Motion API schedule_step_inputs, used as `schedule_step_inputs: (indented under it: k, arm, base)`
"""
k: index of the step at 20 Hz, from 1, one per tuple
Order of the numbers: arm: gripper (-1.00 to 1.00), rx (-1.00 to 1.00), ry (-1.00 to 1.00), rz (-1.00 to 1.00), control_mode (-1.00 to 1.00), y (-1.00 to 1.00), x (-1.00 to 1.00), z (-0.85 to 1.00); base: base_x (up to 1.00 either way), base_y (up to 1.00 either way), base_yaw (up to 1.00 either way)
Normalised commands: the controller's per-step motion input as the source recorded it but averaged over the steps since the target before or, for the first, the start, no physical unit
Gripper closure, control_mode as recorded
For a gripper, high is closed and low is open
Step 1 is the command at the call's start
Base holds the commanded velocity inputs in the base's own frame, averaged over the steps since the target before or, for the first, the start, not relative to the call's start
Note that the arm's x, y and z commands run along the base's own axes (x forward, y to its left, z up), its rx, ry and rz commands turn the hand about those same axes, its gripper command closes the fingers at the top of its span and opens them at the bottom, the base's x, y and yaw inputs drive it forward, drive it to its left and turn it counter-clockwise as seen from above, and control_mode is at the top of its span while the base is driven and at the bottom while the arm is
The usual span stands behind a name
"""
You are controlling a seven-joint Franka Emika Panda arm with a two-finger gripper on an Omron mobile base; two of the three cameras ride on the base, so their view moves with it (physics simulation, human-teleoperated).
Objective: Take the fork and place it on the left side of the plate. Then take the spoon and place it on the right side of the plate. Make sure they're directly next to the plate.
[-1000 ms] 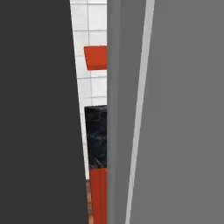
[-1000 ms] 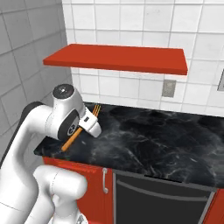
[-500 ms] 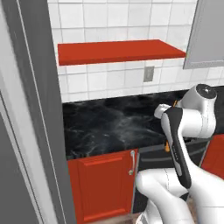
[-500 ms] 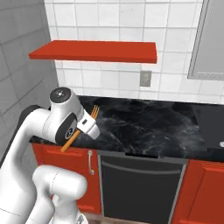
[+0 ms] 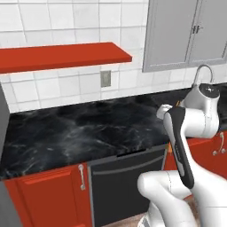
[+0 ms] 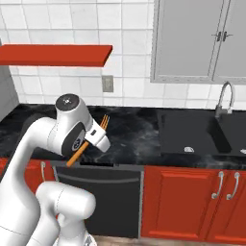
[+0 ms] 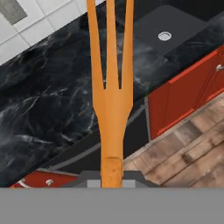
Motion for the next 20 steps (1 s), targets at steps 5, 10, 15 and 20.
schedule_step_inputs:
  k: [5,10,15,20]
  arm:
    - [1.00,0.00,0.00,0.00,1.00,0.00,0.00,0.00]
    - [1.00,0.00,0.00,0.00,1.00,0.00,0.00,0.00]
    - [1.00,0.00,0.00,0.00,1.00,0.00,0.00,0.00]
    - [1.00,0.00,0.00,0.00,1.00,0.00,0.00,0.00]
  base:
    - [-0.22,-1.00,-0.15]
    - [-0.42,-1.00,-0.16]
    - [-0.38,-1.00,-0.16]
    - [-0.30,-1.00,-0.15]
